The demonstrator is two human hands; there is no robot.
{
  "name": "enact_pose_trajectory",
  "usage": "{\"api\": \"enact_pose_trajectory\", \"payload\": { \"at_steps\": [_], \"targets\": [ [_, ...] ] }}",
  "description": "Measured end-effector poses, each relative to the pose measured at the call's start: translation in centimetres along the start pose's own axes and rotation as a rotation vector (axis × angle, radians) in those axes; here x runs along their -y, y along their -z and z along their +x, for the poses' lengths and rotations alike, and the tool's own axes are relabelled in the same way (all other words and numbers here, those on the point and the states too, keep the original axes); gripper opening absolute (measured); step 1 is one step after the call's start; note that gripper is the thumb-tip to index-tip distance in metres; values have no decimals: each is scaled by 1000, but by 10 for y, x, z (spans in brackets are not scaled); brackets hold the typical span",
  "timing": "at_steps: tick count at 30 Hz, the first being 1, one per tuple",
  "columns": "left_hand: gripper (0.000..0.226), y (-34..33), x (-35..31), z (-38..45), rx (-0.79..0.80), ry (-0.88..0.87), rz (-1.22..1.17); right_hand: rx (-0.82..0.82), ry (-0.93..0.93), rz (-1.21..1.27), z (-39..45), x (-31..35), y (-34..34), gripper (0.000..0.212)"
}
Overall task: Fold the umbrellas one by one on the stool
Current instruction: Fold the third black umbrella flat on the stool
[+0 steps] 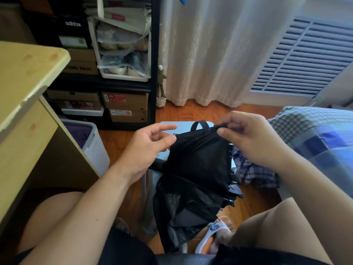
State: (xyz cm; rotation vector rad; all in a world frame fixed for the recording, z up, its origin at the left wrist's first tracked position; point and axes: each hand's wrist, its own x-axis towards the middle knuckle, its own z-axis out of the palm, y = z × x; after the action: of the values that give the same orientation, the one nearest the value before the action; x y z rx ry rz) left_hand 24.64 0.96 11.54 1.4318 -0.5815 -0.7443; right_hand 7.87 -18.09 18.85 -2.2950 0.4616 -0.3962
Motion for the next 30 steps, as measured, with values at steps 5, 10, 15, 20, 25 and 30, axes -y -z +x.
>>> {"api": "enact_pose_trajectory", "payload": {
  "at_steps": [5,10,15,20,25,30],
  "targets": [
    [15,-1,-4,-2,-65,-91,118,-10,-17,-7,-3,-2,0,16],
    [10,-2,0,1,-151,-142,230,-32,-51,-10,-5,-3,-4,15],
    [5,-15,8,33,-168,-94,204,-135,-205,-11,19,-12,-6,14],
    [39,-9,34,35,-40,-25,717,-50,-485,12,63,-64,-23,8],
    [70,1,52,0,384,-305,1078,109,-645,-30,76,-110,-46,11],
    [80,-3,63,2,435,-140,1180,59,-667,16,77,-125,-49,10]
  ]
}}
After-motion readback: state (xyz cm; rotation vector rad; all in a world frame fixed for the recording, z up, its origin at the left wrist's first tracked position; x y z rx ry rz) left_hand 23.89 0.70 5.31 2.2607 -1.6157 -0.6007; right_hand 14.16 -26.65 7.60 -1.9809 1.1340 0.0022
